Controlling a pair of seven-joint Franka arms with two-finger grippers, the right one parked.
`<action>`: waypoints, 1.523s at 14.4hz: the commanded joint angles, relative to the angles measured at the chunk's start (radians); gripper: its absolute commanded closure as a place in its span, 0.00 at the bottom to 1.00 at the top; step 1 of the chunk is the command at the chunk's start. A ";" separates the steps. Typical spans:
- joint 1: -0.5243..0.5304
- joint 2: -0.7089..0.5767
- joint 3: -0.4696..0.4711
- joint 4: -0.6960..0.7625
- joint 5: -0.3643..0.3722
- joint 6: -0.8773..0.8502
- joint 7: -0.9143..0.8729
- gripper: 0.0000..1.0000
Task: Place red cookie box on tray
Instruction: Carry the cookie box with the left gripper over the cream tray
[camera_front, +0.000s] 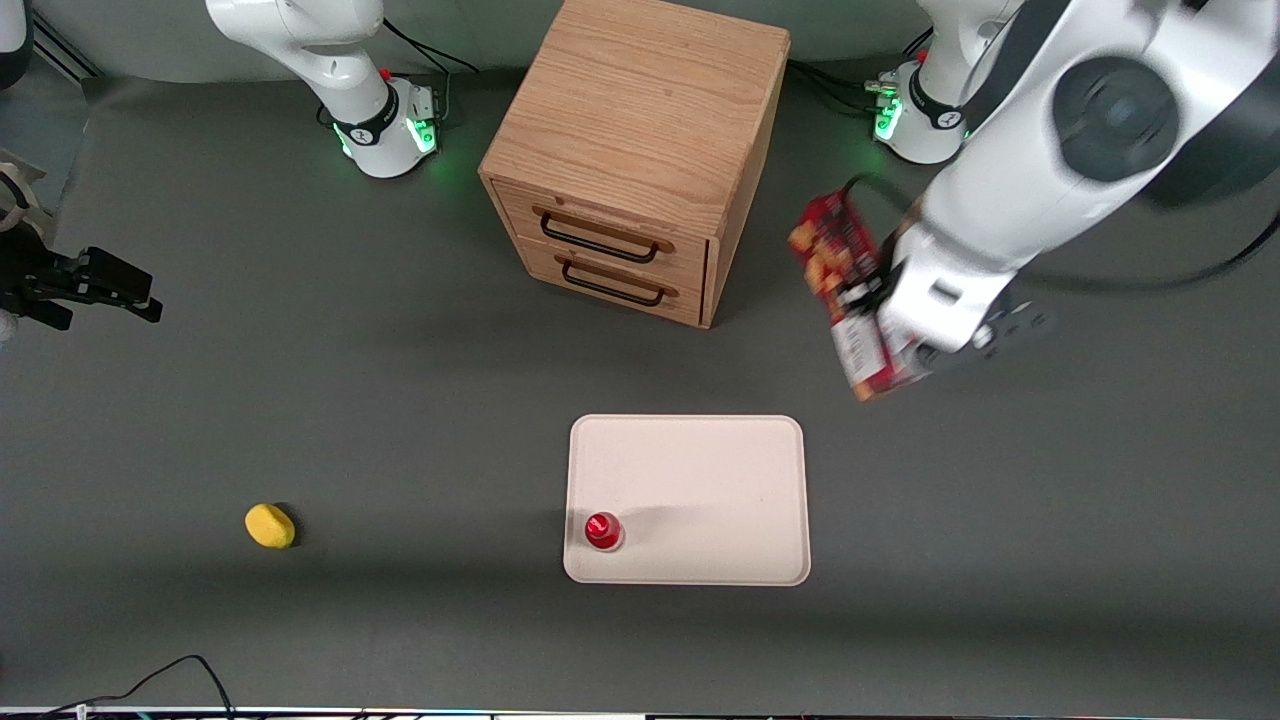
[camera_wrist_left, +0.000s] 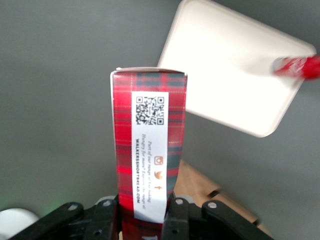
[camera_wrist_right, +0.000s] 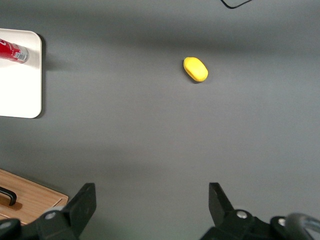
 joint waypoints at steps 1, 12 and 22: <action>-0.064 0.171 0.000 0.140 0.028 0.111 -0.079 1.00; -0.101 0.367 0.010 -0.072 0.286 0.574 -0.061 1.00; -0.035 0.392 0.023 -0.237 0.299 0.826 0.053 1.00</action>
